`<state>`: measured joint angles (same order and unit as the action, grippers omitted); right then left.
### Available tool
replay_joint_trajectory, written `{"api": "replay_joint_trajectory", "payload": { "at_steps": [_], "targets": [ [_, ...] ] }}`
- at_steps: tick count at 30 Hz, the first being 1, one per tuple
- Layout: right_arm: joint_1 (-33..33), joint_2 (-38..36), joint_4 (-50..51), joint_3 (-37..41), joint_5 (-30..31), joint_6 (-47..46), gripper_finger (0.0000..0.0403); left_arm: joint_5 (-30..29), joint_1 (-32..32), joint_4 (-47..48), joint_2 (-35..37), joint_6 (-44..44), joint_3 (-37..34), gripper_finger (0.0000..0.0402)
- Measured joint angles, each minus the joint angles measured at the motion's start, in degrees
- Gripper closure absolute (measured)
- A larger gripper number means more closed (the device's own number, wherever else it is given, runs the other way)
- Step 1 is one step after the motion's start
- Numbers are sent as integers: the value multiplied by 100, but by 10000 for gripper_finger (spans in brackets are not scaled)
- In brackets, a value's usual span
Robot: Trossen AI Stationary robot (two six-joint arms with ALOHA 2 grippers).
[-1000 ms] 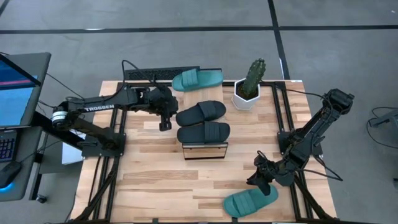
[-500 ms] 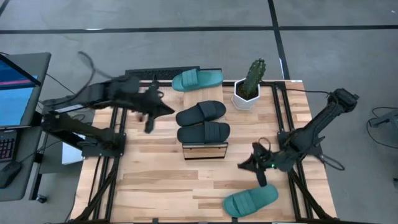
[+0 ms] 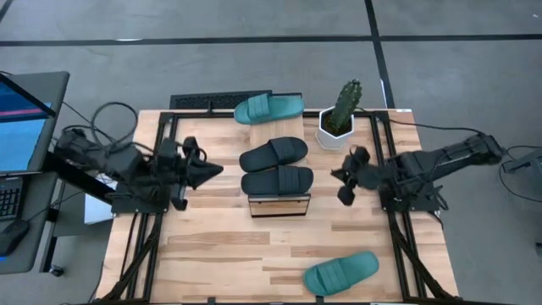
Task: Pick and place slides into the shelf
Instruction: Adjust the top black slipper on the shelf
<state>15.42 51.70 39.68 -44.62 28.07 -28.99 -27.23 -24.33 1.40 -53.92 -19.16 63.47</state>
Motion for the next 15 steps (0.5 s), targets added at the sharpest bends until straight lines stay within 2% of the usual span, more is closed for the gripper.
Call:
{"api": "replay_joint_trajectory", "payload": {
  "at_steps": [3, 8, 12, 15],
  "targets": [
    [-714, 13, -192, -51, -456, 608, 403, -650, -415, -363, -115, 1, -213, 401],
    [-1816, 13, -638, -64, -1330, 1495, 403, -1248, -820, -642, -324, -25, -337, 401],
    [-2545, 250, -974, -71, -1969, 2009, 403, -1541, -1028, -724, -490, -59, -341, 401],
    [-2902, 535, -1342, -73, -2235, 2295, 403, -1613, -1095, -809, -577, -61, -341, 401]
  ]
}}
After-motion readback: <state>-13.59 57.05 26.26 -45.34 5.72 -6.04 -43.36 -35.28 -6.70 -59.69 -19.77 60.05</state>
